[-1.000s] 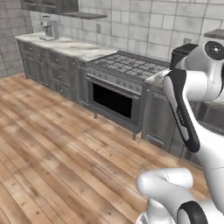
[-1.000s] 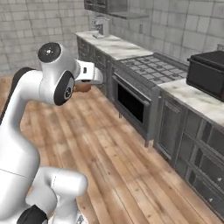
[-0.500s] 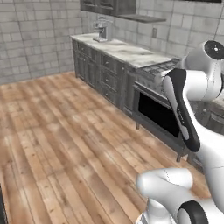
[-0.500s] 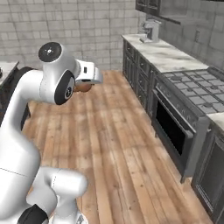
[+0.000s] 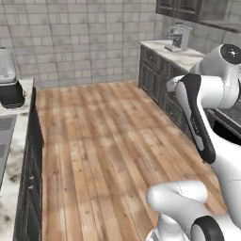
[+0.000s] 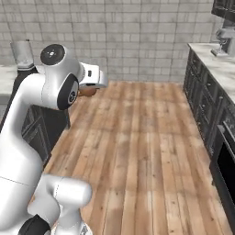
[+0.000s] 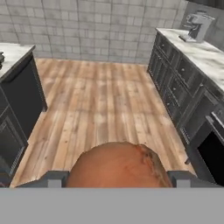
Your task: Grab the lemon and onion from the fridge, place them in the blender, close the lid, and turn on the blender to create a marinade.
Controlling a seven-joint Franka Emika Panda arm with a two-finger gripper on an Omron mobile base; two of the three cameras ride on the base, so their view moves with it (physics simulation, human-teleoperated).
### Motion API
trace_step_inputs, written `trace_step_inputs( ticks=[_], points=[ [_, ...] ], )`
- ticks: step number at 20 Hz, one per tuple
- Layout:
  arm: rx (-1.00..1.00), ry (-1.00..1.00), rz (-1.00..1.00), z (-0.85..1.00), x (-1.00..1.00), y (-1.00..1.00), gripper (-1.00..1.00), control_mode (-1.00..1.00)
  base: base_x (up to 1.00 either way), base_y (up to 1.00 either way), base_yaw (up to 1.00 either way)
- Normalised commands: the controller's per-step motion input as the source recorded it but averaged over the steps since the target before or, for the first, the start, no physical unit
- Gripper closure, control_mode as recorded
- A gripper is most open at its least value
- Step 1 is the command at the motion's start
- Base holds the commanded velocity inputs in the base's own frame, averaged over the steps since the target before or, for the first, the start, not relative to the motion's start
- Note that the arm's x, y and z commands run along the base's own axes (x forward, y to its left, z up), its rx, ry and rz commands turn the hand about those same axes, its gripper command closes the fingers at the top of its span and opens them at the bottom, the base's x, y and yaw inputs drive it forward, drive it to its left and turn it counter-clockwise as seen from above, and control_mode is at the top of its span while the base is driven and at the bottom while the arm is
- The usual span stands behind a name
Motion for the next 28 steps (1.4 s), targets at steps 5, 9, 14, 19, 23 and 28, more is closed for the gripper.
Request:
trace_step_inputs(
  ticks=[5, 9, 14, 19, 23, 28],
  points=[
    [0.0, 0.0, 0.0, 0.0, 0.0, 0.0, 1.0, 1.0, 1.0, 0.0, 0.51],
    [0.0, 0.0, 0.0, 0.0, 0.0, 0.0, 1.0, 1.0, 1.0, -0.04, 0.52],
    [0.0, 0.0, 0.0, 0.0, 0.0, 0.0, 1.0, 1.0, 1.0, -0.13, 0.52],
    [0.0, 0.0, 0.0, 0.0, 0.0, 0.0, 1.0, 1.0, 0.97, -0.17, 0.53],
    [0.0, 0.0, 0.0, 0.0, 0.0, 0.0, 1.0, 1.0, 0.74, -0.32, 0.51],
    [0.0, 0.0, 0.0, 0.0, 0.0, 0.0, 1.0, 1.0, 0.65, -0.29, 0.51]
  ],
)
